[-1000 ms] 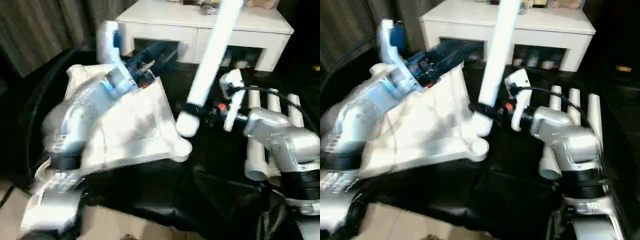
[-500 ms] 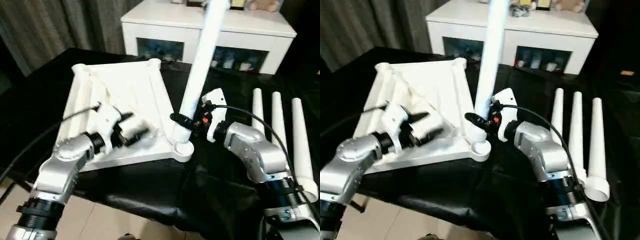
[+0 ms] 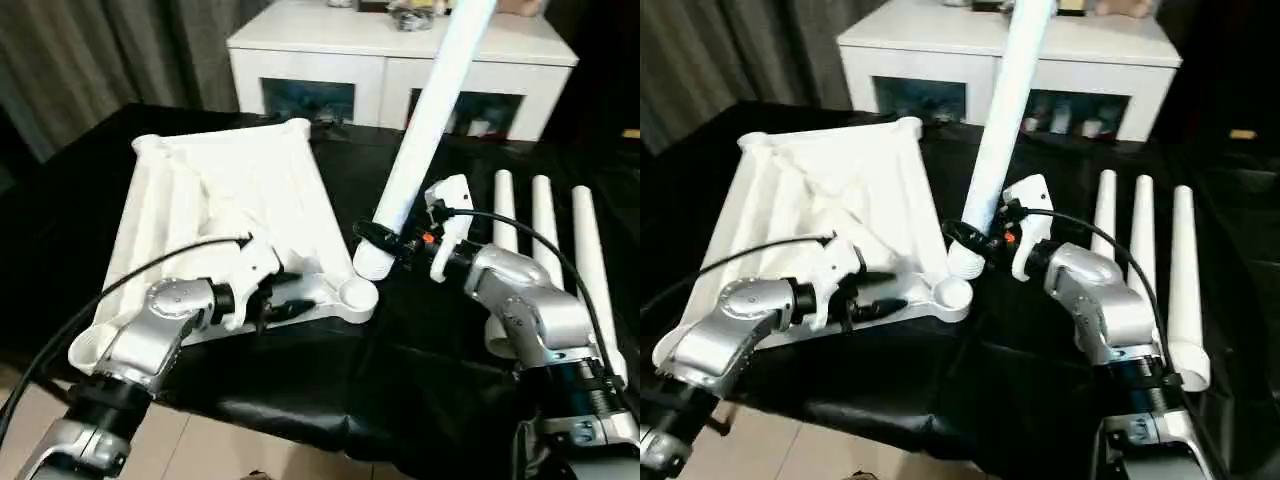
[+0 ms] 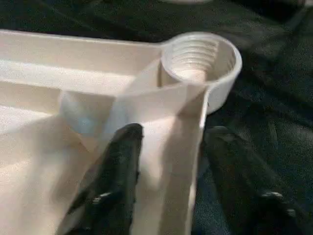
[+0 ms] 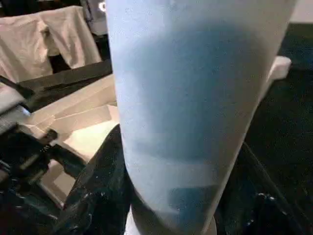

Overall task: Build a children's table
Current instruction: Insert table leg to table base

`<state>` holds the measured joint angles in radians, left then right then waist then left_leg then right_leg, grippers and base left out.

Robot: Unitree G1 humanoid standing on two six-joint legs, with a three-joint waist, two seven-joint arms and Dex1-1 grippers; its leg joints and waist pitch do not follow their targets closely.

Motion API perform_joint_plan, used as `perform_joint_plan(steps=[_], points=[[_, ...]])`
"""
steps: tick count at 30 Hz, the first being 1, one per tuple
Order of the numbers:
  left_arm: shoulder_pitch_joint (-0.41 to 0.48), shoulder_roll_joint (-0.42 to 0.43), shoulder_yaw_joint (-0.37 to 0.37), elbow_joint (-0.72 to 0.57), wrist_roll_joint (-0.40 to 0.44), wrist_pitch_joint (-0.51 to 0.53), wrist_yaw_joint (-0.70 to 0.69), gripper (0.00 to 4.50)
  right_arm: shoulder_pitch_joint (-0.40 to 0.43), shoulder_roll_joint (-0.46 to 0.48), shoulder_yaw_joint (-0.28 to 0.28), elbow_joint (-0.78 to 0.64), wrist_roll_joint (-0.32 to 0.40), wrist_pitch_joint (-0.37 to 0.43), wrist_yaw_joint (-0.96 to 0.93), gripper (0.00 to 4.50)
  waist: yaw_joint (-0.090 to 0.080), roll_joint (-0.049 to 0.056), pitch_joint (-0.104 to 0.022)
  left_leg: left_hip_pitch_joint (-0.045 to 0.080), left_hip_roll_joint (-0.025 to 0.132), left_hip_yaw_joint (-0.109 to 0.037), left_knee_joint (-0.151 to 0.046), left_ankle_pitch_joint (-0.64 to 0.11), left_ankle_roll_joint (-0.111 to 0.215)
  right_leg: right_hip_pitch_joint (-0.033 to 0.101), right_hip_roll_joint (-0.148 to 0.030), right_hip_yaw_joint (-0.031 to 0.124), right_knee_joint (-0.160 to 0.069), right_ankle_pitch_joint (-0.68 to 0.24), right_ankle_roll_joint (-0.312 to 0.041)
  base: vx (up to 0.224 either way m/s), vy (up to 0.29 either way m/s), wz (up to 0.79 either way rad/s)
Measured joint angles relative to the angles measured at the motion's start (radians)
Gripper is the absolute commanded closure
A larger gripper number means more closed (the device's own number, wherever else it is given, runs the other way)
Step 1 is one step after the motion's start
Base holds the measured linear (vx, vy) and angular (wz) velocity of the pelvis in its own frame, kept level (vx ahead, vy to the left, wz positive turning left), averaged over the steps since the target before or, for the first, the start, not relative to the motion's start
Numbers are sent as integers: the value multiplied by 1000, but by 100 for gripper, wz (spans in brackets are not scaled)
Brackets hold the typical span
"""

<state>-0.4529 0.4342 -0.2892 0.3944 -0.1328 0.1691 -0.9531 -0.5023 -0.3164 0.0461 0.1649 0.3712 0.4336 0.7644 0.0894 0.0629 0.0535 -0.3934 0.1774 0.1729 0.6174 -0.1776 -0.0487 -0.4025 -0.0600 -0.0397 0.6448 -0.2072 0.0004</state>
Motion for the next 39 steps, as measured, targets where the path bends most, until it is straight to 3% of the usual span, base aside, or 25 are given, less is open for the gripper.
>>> perform_joint_plan(steps=[1,6,8,15,17,21,24,34,39], points=[[-2,0,-3,12,1,0,-9,254,0,-6,3,-7,7,2,12,264,0,0,0,0,0,0,0,0,0,0,0,0,0,0,0,0,0,0],[-17,-1,-13,56,23,-30,-36,275,0,-17,25,-8,11,12,51,264,0,-1,0,0,0,0,0,0,0,0,0,0,0,0,0,0,0,0],[-30,-1,-26,71,48,-50,-36,308,-1,-18,34,-8,11,16,57,264,0,-2,0,0,0,0,0,0,0,0,0,0,0,0,0,0,0,0],[-50,1,-41,103,77,-87,-48,360,-1,-28,42,-8,11,28,95,264,0,-3,0,2,0,0,0,0,0,1,0,0,1,1,-1,0,0,0],[-59,4,-45,115,91,-91,-58,397,-4,-29,45,-5,10,28,95,264,0,-4,0,3,0,0,0,0,0,2,0,0,1,1,-1,0,0,0],[-70,19,-65,130,117,-110,-81,400,-7,-27,52,-4,7,28,96,264,-4,-4,0,6,0,0,-1,0,0,3,0,0,1,1,-2,0,0,0],[-76,25,-77,132,137,-116,-82,438,-7,-26,52,-4,6,28,97,264,-6,-4,-1,7,0,0,-1,0,0,3,0,0,1,1,-2,0,0,0],[-80,30,-79,120,137,-105,-122,450,-23,-29,62,5,6,37,119,264,-6,-6,-1,7,0,0,-2,0,0,3,0,0,0,1,-1,0,0,0],[-24,41,-72,20,130,-81,-140,450,-20,-44,86,5,4,71,142,264,-3,-7,-1,7,0,1,-5,0,0,3,0,1,-4,0,-1,0,0,0]])
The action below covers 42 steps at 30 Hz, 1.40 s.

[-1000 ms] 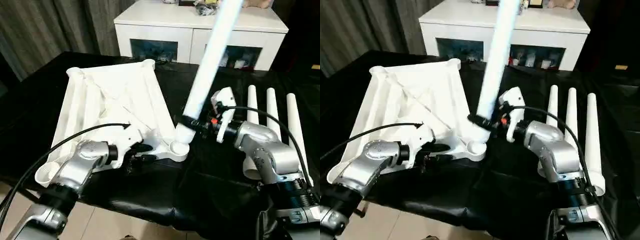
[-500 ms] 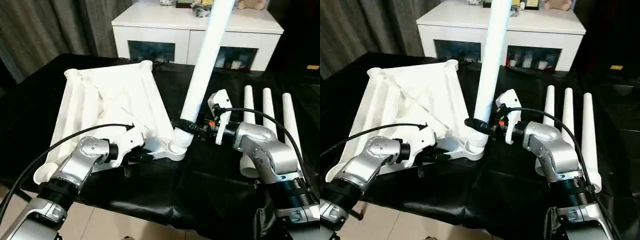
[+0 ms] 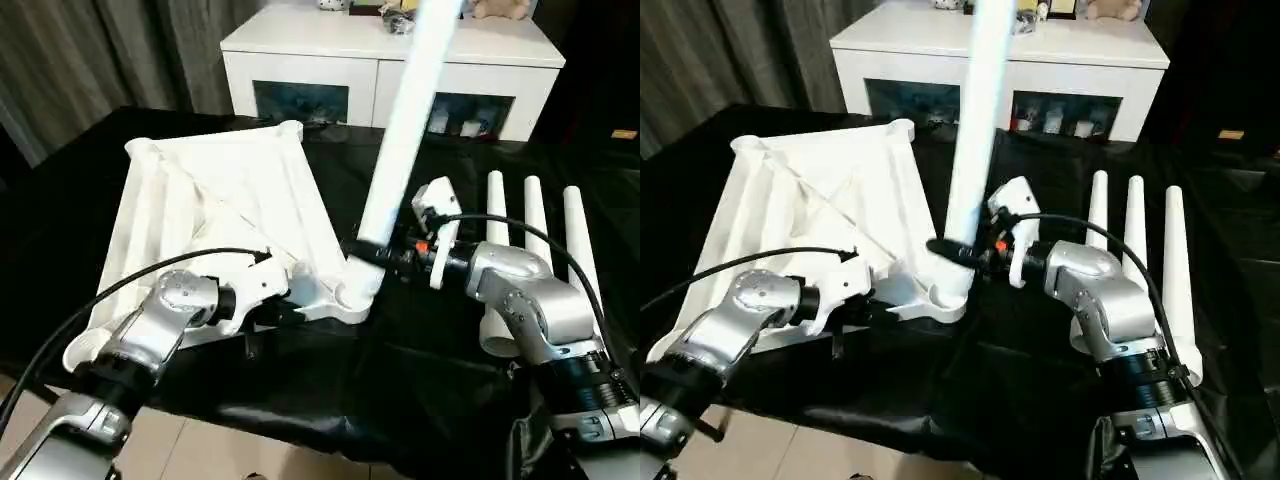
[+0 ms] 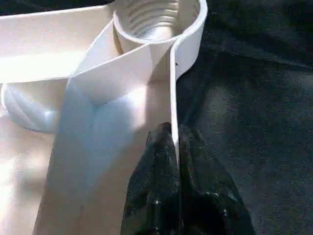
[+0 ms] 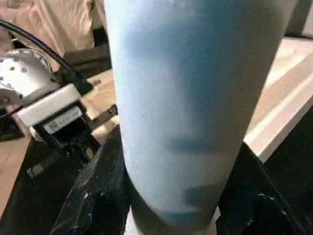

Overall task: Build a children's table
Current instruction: Insert table leg to table base

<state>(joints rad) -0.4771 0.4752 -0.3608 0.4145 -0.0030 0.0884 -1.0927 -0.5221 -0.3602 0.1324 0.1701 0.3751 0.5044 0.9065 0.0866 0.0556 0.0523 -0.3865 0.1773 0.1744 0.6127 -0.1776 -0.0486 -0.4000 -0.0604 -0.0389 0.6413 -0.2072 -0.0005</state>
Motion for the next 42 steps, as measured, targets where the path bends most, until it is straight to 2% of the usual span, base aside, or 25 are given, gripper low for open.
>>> perform_joint_plan(steps=[7,12,22,36,42], points=[[13,-4,-10,-40,3,15,-9,450,1,-11,31,-1,-5,18,22,264,6,0,0,-1,-1,1,-4,0,0,0,0,0,-5,0,0,0,0,0],[17,-3,-7,-46,13,15,-1,450,1,-18,34,-1,-9,39,33,264,5,-2,0,-1,-1,1,-4,0,0,1,-1,0,-5,0,0,0,0,0],[20,-4,-3,-52,18,19,1,450,6,8,34,54,-23,30,16,264,4,-4,-1,0,-1,1,-4,0,0,1,-1,0,-5,0,0,0,0,0],[22,-6,4,-38,22,14,9,450,64,84,-24,116,-15,-93,-40,264,1,-2,-3,2,-1,1,-4,0,0,3,-1,0,-6,1,-1,0,0,0],[17,-21,4,-7,25,-4,19,450,123,114,-47,97,-16,-164,-82,264,1,9,-9,2,-1,1,-6,0,0,4,-1,0,-9,1,-2,0,0,0]])
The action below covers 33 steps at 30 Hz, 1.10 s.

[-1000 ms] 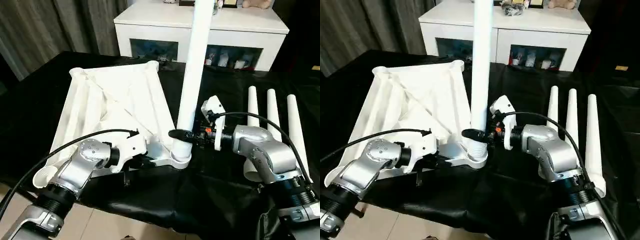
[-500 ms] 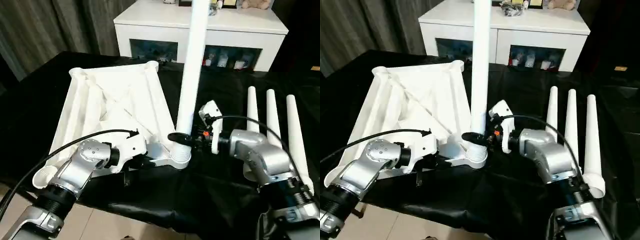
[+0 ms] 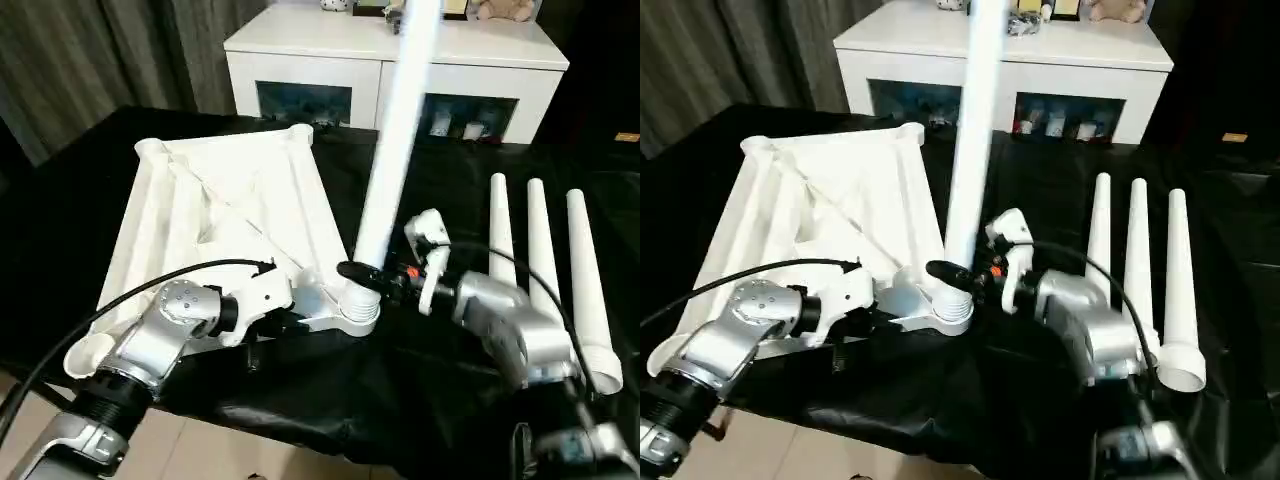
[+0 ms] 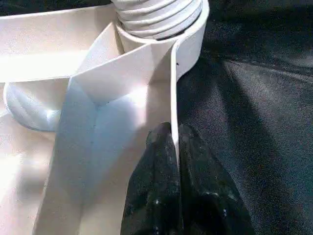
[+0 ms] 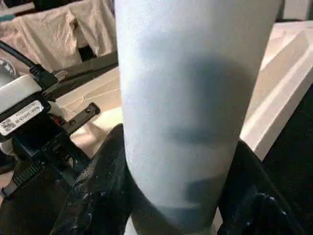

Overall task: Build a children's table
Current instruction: Insert table leg to table base

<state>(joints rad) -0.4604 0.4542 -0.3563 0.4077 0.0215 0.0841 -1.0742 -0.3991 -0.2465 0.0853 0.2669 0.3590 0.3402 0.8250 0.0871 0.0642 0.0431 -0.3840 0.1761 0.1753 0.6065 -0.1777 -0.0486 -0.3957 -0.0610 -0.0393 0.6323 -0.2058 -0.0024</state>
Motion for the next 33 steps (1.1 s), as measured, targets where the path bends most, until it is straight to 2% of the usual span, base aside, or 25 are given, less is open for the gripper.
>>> perform_joint_plan(steps=[8,14,18,23,29,33], points=[[-7,-20,0,25,-5,-5,8,450,82,29,-21,-57,-2,-86,-56,264,2,17,-4,0,-1,0,-3,0,0,1,0,0,-3,0,0,0,0,0],[-13,-30,0,37,-4,-7,13,450,144,28,-11,-124,-35,-136,-104,264,3,23,-6,0,-1,0,-7,0,0,-1,0,-1,-3,0,0,0,0,0],[-13,-32,0,38,-4,-13,13,450,166,23,5,-162,-66,-156,-117,264,3,23,-5,0,-1,0,-7,0,0,-1,0,-1,-3,-1,1,0,0,0],[-14,-32,0,38,2,-13,13,450,166,-6,42,-187,-91,-148,-112,264,2,15,-5,0,-1,0,-8,0,0,0,0,-1,-4,-4,6,0,0,0],[-10,-27,0,27,12,-13,13,450,90,-54,77,-184,-102,-37,-63,264,1,4,-7,0,-1,0,-9,0,0,0,0,-1,-4,-4,6,0,0,0],[-4,-24,0,14,16,-10,13,450,40,-73,93,-156,-112,3,-24,264,1,-1,-8,1,-1,0,-9,0,0,0,0,0,-4,-4,6,0,0,0]])
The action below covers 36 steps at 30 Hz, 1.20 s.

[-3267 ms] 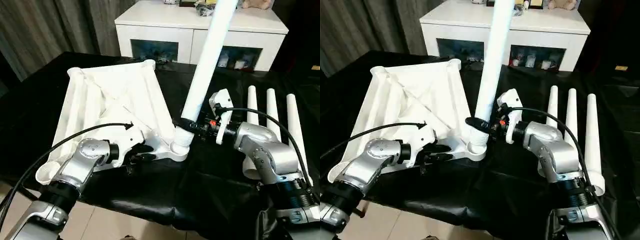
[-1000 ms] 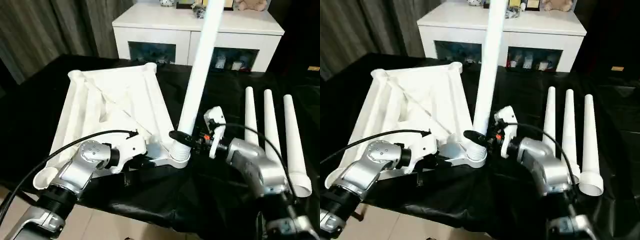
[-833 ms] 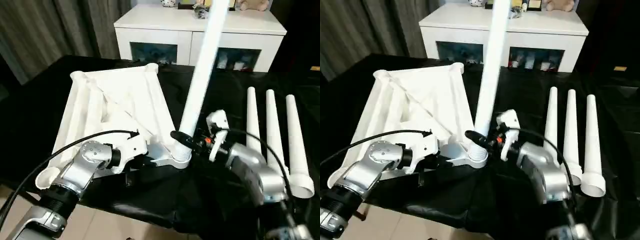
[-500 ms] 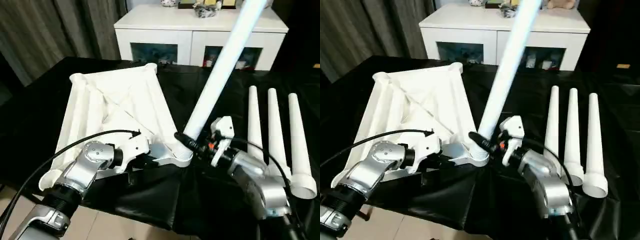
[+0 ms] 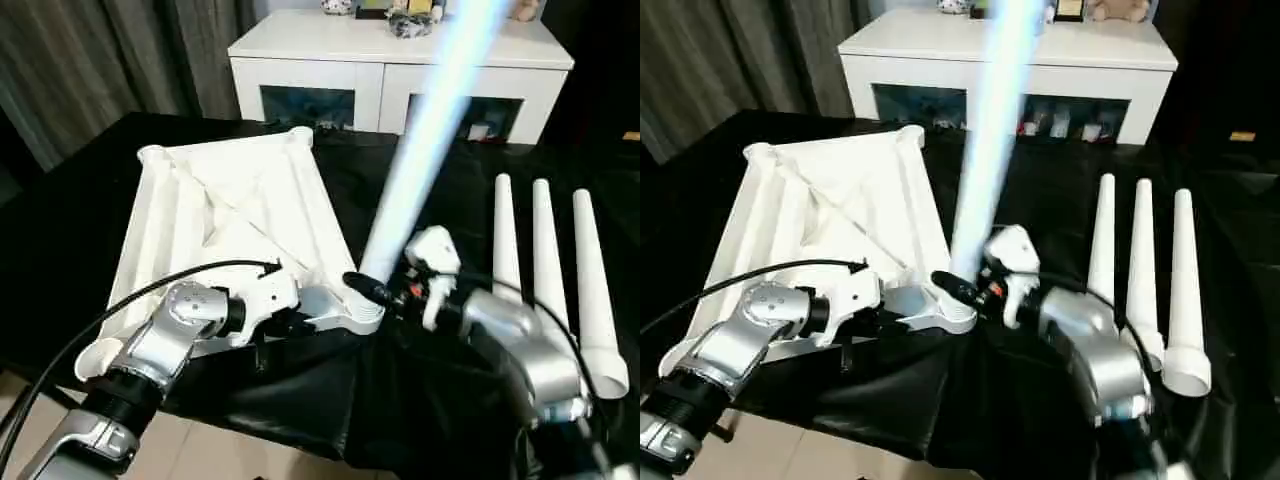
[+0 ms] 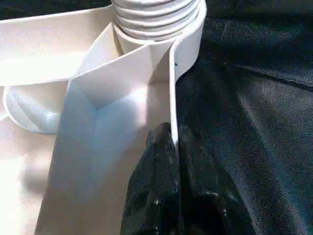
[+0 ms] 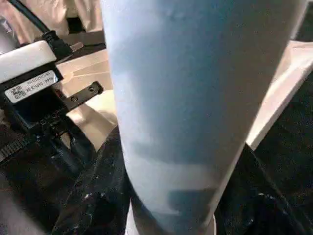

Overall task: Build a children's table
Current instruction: Insert table leg to table base, then rotate leg to tighten

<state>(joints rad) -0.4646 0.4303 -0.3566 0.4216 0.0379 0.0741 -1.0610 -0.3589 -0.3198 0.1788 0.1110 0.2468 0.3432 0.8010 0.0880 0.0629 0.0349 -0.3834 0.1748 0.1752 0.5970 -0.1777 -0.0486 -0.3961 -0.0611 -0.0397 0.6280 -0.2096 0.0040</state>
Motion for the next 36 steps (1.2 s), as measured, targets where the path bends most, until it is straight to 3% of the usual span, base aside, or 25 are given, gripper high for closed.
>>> perform_joint_plan(steps=[6,19,25,31,34,36], points=[[4,0,-1,-7,9,8,0,450,-48,-19,26,49,-8,26,43,264,-1,-11,-6,1,0,0,0,0,0,0,0,0,0,-1,1,0,0,0],[3,-1,-3,-15,15,50,-1,450,-35,-17,26,55,-8,25,44,264,-2,-16,-12,4,0,0,-1,0,0,3,0,0,-2,-1,2,0,0,0],[-14,-13,-3,38,20,52,25,450,-47,28,20,94,-24,23,-29,264,-10,-18,-10,25,-2,0,-17,0,-1,16,1,-1,-19,-2,3,0,0,0],[-79,-125,17,113,50,175,221,450,-133,137,-24,249,-89,1,-292,264,-41,-18,-7,27,-3,-3,-21,0,0,17,0,-5,-35,-2,3,0,0,0],[-125,-242,53,157,70,289,373,450,-191,207,-65,359,-115,-27,-475,264,-55,-15,-6,28,-5,-5,-23,-1,0,21,-1,-9,-52,-2,3,0,0,0],[-163,-327,58,203,78,345,482,450,-222,236,-93,417,-142,-42,-584,264,-59,-15,-5,31,-13,-5,-24,-2,2,24,-14,-17,-58,-2,3,-36,62,-7]])
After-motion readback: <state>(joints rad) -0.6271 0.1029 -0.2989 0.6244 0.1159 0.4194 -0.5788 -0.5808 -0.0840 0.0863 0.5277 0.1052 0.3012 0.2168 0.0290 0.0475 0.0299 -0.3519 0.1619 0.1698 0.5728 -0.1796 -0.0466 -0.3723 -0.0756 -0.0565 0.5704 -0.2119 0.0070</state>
